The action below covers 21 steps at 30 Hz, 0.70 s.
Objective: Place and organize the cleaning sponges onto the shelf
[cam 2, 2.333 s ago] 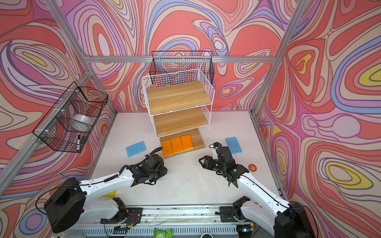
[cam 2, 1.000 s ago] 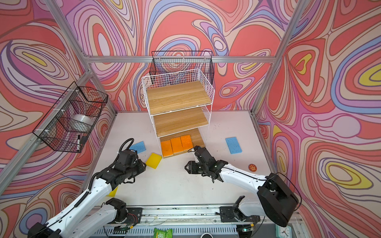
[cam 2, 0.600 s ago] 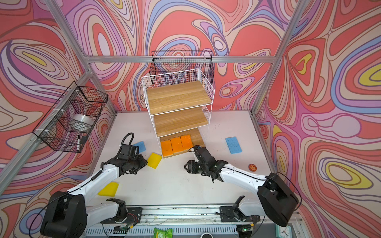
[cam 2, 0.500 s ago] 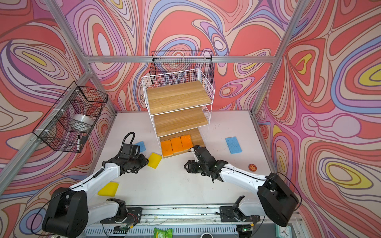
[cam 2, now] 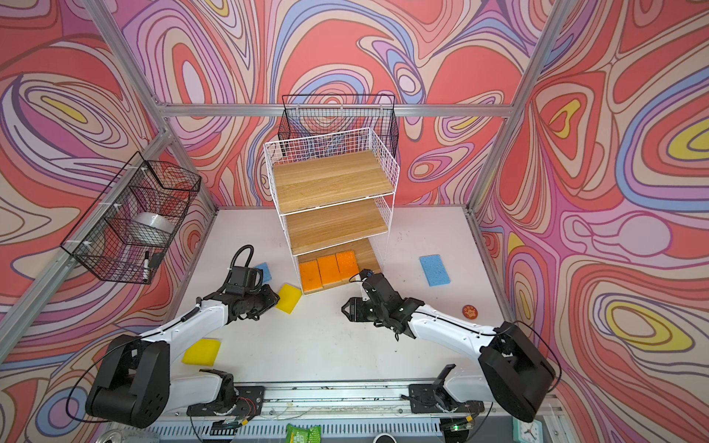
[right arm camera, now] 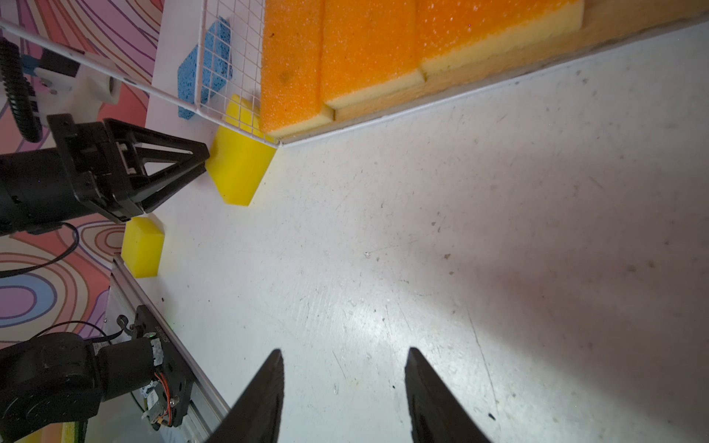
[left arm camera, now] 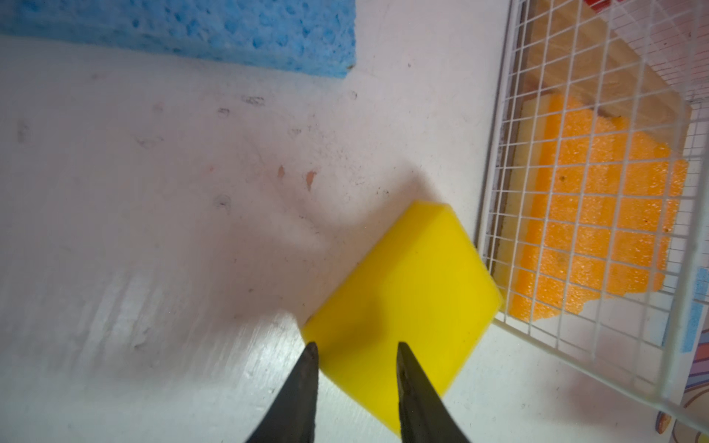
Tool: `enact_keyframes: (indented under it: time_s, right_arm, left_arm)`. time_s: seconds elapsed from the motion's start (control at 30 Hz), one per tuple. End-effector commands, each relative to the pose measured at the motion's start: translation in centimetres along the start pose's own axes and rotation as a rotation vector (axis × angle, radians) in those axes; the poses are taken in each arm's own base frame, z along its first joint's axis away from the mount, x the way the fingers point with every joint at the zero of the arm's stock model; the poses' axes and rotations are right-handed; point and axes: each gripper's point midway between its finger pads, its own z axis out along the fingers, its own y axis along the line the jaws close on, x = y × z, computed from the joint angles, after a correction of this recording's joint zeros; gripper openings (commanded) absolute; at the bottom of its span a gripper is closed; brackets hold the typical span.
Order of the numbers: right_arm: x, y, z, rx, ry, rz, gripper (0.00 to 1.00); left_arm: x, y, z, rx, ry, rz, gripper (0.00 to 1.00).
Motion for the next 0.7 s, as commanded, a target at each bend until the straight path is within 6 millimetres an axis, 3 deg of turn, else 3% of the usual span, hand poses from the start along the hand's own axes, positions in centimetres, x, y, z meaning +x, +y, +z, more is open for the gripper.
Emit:
enact_keyframes:
  time_s: [0.0,0.1,0.2,0.37,0.4,0.67]
  right_arm:
    - [0.5,-0.3,0.3,0.004,0.008,-0.007,0.53]
    - [0.5,-0.3,0.3,0.005,0.006,-0.007,0.53]
    - [0.5,-0.4,0.2,0.006,0.002,-0.006,0.53]
    - [0.6,-0.5,0.3,0.005,0.0,-0.007,0.53]
    - [0.6,-0.5,0.3,0.003,0.001,-0.006,0.53]
    - [0.3,0.1,0.9,-0.022,0.01,-0.008,0.53]
  left_arm:
    - [0.4,0.7,0.6,-0.007,0.01,-0.012,0.28]
    - [0.6,0.7,0.6,-0.005,0.017,-0.01,0.17]
    - [1.0,0.8,0.5,-0.004,0.027,-0.007,0.01]
    - [1.6,0.6,-0.4,0.011,0.037,-0.001,0.0]
    - [3.0,1.8,-0.2,-0.013,0.067,-0.005,0.0]
    - [6.0,1.8,-2.9,0.011,0.092,0.011,0.0]
